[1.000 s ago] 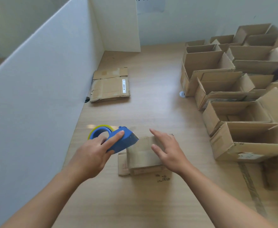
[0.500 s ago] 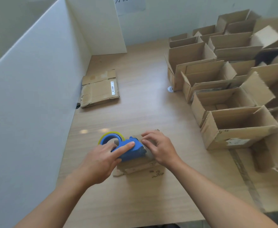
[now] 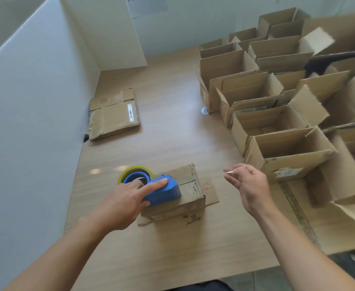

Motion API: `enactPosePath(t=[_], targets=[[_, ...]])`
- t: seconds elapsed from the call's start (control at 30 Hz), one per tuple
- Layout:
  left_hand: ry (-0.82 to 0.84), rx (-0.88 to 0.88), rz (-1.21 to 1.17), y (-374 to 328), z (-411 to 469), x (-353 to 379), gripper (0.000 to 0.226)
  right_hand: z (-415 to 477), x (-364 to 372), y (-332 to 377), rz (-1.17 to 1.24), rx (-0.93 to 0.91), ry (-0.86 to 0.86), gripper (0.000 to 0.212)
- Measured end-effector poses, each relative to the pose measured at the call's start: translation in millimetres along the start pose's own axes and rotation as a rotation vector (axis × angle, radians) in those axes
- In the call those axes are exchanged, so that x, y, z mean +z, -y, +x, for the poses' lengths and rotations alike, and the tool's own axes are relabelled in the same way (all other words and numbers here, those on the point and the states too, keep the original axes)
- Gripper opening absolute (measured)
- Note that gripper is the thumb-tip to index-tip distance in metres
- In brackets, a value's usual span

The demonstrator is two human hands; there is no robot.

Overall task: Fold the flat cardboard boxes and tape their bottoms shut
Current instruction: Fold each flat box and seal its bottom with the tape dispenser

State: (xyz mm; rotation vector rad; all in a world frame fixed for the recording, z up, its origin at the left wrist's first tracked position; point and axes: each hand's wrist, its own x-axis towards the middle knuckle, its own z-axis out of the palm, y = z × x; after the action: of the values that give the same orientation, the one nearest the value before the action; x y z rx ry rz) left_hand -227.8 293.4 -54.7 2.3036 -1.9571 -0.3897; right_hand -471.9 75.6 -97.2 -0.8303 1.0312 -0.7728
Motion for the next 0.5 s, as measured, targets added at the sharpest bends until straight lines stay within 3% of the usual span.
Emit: enactPosePath(t=[0.13, 0.5], targets=[[0.058, -0.032, -0.001, 1, 1, -4, 0.086, 3, 11, -19, 0.014, 0.167, 0.094, 0.029], [0.093, -0.075, 0.032, -11, 3, -13, 0.087, 33, 30, -52, -0.188, 0.339, -0.025, 0.027]])
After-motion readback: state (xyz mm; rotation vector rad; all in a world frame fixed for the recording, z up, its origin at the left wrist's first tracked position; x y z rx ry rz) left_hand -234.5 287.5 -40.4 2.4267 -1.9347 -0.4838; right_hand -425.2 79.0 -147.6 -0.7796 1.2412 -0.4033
